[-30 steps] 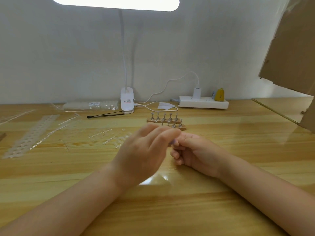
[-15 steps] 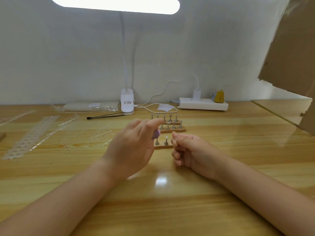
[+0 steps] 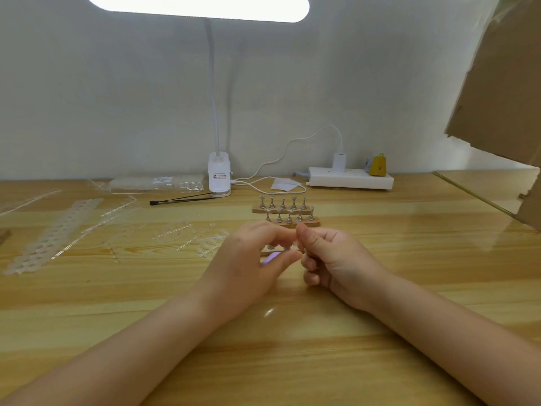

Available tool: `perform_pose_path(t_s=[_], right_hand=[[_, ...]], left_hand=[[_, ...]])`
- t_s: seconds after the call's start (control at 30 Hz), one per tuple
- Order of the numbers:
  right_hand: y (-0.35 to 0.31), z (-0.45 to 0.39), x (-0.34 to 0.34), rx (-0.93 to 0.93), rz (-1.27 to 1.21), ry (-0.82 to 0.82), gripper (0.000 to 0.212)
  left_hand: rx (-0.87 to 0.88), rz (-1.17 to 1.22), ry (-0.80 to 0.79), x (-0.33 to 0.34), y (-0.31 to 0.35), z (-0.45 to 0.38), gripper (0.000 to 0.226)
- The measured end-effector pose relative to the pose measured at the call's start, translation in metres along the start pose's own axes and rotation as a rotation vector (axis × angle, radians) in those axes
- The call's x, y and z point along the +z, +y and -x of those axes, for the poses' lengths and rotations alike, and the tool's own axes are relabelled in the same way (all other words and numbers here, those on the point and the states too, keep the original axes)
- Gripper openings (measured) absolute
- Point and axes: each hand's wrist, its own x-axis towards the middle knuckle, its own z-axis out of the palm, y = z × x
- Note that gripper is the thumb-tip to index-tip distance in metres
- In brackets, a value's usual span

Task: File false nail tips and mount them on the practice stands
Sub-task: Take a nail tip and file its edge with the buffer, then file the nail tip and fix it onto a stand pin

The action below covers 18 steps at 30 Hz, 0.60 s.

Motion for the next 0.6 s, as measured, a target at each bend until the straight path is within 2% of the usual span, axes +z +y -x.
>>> perform_pose_path(t_s=[0.2,0.3,0.4,0.5,0.6], right_hand=[[0.006,-0.002,0.001,-0.068,0.078,0.017,0.033],[0.008,-0.001,0.001,-0.101,0.139,0.069,0.035],[0.008,0.002,0.003,-0.109,0.237,0.157,0.042],[0.004,0.004,0.0,-0.135,0.44,0.308,0.048],[0.0,0.007,-0.008,-0.252,0.722,0.401,0.033]], left_hand=[[-0.174,0.152,0.003,0.002,0.001,0.0,0.017],[-0.183,0.154,-0.006,0.003,0.001,0.0,0.018],[-0.166,0.086,0.025,0.003,0.0,0.001,0.019],[-0.149,-0.102,0.096,0.002,-0.007,0.002,0.021],[-0.179,-0.272,0.167,-0.004,-0.018,0.003,0.019]])
